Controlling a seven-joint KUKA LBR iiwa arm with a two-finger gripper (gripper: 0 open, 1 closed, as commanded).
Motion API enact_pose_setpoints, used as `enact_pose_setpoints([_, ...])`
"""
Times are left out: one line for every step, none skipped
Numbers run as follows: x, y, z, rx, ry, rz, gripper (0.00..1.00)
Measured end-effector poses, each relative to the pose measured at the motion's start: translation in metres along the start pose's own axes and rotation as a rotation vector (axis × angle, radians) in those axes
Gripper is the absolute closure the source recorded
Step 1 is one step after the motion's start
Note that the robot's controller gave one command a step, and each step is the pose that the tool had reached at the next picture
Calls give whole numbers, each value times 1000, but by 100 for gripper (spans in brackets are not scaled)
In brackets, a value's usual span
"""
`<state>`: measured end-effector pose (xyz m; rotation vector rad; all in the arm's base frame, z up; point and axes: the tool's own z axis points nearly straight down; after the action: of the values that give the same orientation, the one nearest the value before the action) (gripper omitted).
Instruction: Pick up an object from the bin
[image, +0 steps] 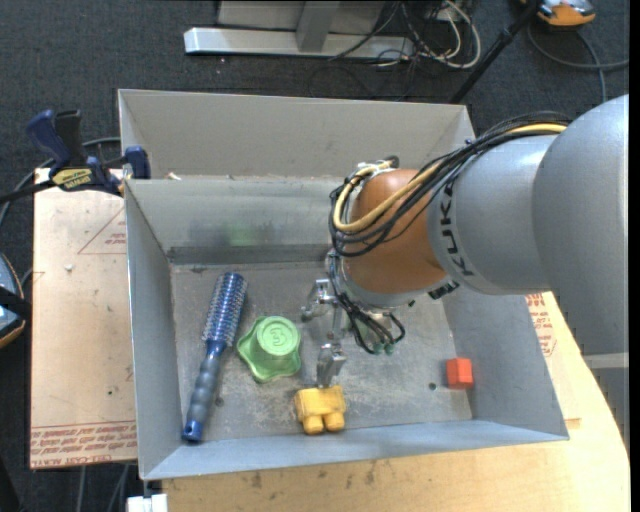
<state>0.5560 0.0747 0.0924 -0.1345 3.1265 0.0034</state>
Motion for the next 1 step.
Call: enact_pose_setpoints([-75, 87, -23, -4, 2, -75, 0])
